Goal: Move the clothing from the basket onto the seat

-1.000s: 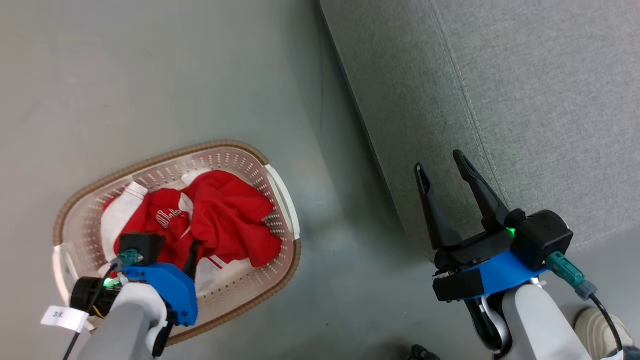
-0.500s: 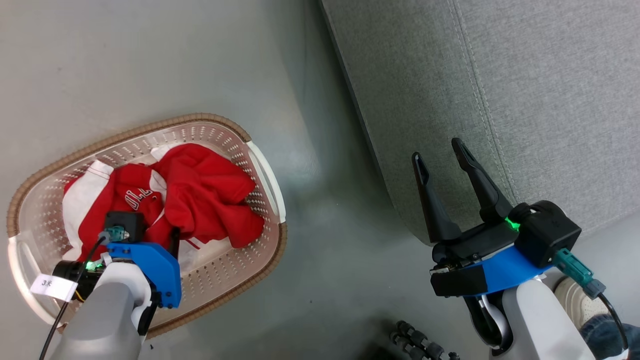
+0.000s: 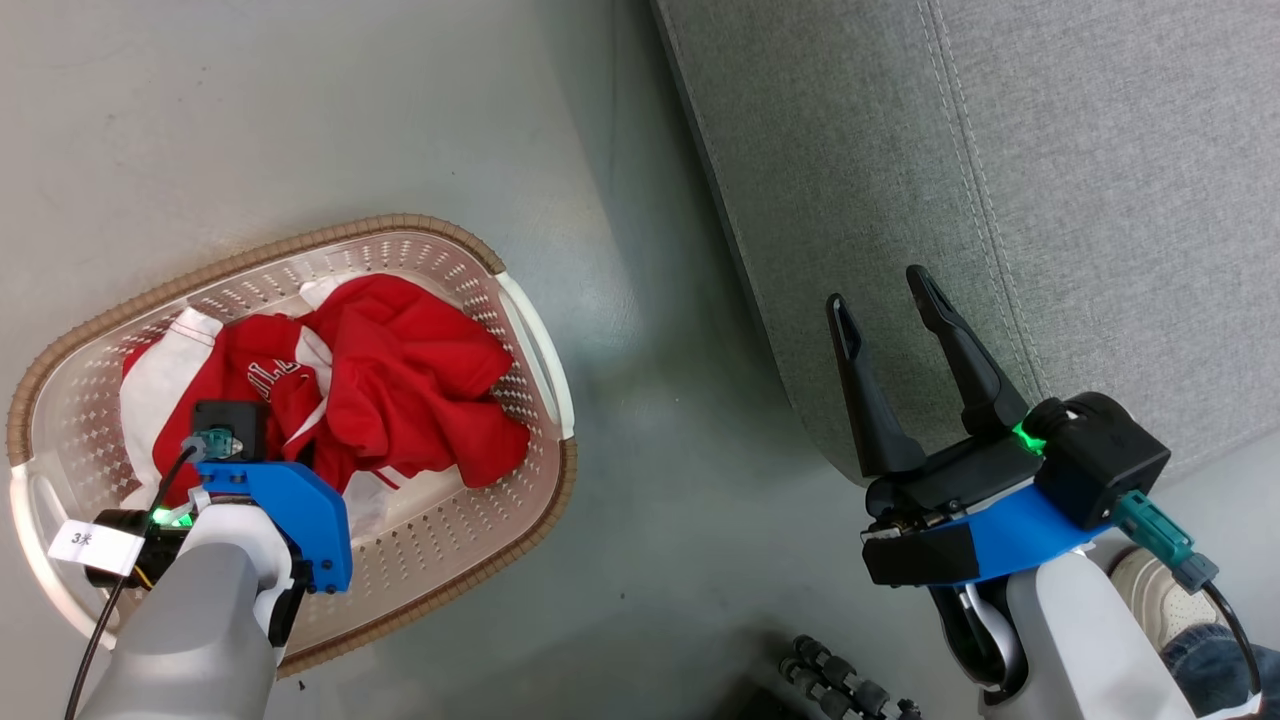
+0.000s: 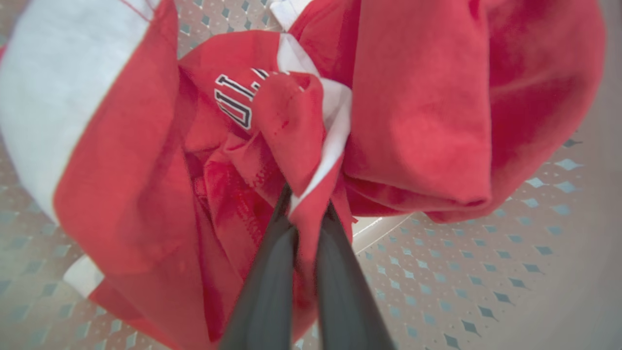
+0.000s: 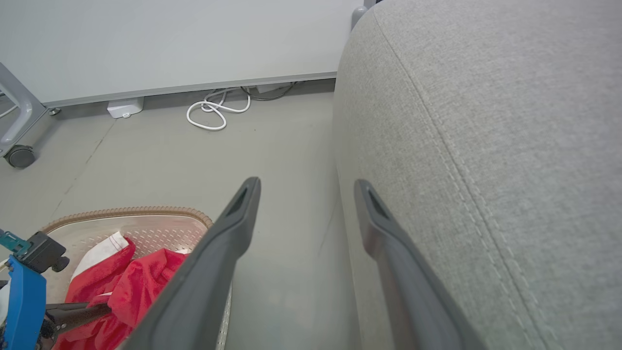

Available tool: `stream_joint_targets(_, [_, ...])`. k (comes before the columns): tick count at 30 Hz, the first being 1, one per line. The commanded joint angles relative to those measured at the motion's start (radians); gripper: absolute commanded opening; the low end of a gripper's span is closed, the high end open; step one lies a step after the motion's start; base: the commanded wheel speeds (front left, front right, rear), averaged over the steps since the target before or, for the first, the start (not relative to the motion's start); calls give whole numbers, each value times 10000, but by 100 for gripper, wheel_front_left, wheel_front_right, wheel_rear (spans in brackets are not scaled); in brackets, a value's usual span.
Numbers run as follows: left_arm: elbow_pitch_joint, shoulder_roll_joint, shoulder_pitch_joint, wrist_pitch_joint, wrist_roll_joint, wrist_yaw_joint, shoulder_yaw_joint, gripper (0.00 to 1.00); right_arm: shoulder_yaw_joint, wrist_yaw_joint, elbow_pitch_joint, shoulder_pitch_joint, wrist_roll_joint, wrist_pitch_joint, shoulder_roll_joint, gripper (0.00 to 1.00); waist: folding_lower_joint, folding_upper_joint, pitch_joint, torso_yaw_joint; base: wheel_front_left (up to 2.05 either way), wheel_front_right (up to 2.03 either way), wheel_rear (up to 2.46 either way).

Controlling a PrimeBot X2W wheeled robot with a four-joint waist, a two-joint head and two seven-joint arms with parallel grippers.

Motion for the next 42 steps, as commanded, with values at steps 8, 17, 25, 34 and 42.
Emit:
stream_joint_targets(8, [218, -19, -266, -39, -224, -156, -73, 0, 72, 5, 122, -218, 68, -33, -22, 100, 0, 0, -149, 18, 0, 0, 0])
stream_joint_targets(17, [325, -360, 199, -413, -542, -245, -172, 0, 102, 5, 402, -214, -111, -33, -25, 100, 0, 0, -1323, 470, 0, 0, 0])
stream_joint_targets(25, [-96, -986, 931, -862, -1038, -236, -580, 0, -311, 3, 1095, 306, -422, -33, -27, 100, 0, 0, -3186, 1538, 0, 0, 0])
stream_joint_targets(34, [-1641, -1343, 1487, -1216, -1724, -240, -1785, 0, -593, 5, 1734, 783, -762, -22, -29, 100, 0, 0, -4956, 2687, 0, 0, 0])
stream_joint_targets(42, [-3115, -1234, 1215, -1338, -2200, -241, -2953, 0, -687, 5, 1900, 1404, -863, 212, -27, 100, 0, 0, -6134, 3382, 0, 0, 0])
